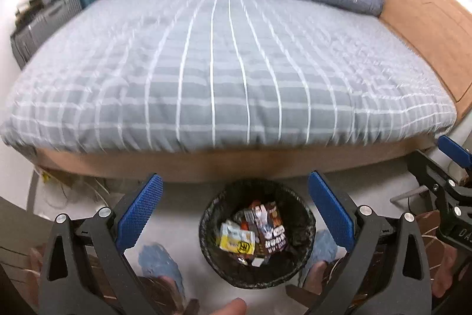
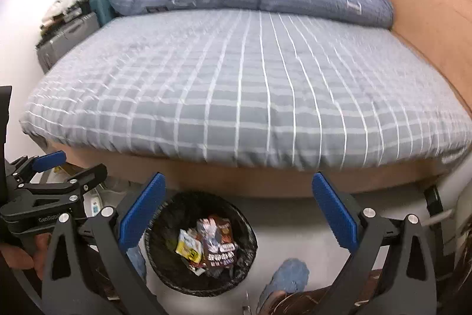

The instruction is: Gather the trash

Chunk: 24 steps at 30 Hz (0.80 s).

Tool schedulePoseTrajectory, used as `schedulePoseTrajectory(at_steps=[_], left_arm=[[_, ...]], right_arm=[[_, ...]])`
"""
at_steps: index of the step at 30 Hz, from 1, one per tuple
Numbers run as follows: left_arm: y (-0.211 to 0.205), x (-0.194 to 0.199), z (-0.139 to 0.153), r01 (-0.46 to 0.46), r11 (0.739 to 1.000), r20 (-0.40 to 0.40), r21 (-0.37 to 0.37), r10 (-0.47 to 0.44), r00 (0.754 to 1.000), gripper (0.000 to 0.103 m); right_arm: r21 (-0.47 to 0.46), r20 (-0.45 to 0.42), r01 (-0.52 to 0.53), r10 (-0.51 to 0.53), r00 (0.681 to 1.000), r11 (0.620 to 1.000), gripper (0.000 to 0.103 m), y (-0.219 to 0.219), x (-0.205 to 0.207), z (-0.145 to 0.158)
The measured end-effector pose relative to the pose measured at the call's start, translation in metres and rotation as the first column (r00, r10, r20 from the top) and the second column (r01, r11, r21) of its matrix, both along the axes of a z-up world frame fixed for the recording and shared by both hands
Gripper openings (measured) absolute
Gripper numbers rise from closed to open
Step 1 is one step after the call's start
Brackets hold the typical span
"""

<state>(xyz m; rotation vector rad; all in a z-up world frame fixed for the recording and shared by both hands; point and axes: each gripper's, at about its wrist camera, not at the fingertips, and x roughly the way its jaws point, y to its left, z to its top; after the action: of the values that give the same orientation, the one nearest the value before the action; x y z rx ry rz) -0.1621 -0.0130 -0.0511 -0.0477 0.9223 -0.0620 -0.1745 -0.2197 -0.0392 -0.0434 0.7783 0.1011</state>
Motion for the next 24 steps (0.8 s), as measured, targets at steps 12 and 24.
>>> schedulePoseTrajectory(at_steps=[12,24], left_arm=[[0.012,-0.036,0.066,-0.029,0.999,0.096,-0.013,0.03,0.995,0.097],[0.009,-0.04,0.069,-0.021,1.0,0.106,0.002,0.021,0.994,0.097]], right_arm=[[-0.015,0.042,0.022,-0.021,0.999,1.0,0.096,0.008,-0.032,0.05],[-0.007,0.032,0.058,-0.058,0.998,0.998,0.096,0.003,-0.034,0.051]])
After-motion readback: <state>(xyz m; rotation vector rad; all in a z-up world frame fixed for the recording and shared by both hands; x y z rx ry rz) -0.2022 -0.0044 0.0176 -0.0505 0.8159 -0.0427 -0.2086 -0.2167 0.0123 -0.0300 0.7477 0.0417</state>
